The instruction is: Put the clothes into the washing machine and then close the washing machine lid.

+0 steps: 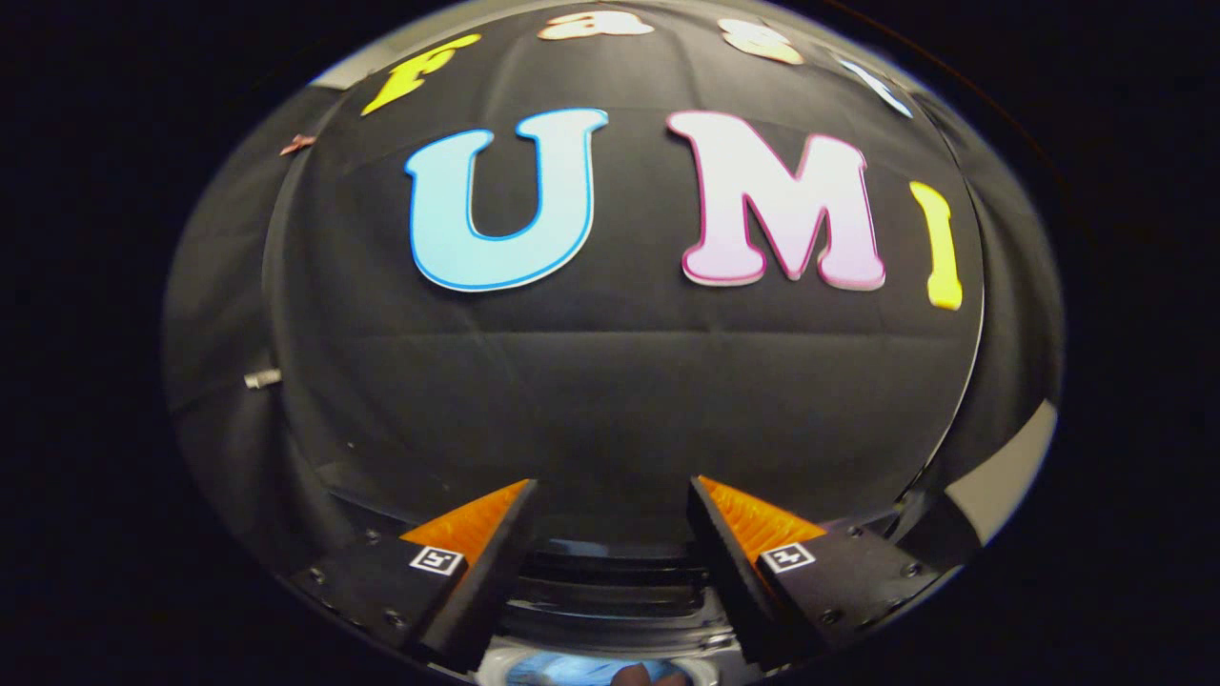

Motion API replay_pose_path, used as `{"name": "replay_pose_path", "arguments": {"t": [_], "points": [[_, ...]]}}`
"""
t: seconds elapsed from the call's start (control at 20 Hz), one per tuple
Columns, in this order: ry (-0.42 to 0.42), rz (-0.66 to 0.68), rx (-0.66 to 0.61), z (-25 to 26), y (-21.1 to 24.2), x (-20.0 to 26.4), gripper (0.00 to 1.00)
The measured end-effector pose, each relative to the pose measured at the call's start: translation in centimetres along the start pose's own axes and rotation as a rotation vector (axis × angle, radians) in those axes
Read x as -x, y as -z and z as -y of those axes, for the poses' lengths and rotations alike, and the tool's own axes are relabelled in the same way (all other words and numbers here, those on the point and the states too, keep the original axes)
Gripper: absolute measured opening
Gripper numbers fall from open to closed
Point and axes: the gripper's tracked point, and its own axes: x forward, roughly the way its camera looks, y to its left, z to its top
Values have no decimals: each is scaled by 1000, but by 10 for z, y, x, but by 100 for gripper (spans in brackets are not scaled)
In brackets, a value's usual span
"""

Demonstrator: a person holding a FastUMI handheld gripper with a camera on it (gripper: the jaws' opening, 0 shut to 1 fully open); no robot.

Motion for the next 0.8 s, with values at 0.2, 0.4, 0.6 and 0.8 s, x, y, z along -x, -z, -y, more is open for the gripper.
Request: {"name": "replay_pose_path", "arguments": {"t": [0.2,0.4,0.6,0.8], "points": [[-11,-27,31,0,2,14,98],[-23,19,45,-1,11,59,98],[-33,28,47,-3,19,78,98],[-34,27,38,-2,19,73,98]]}}
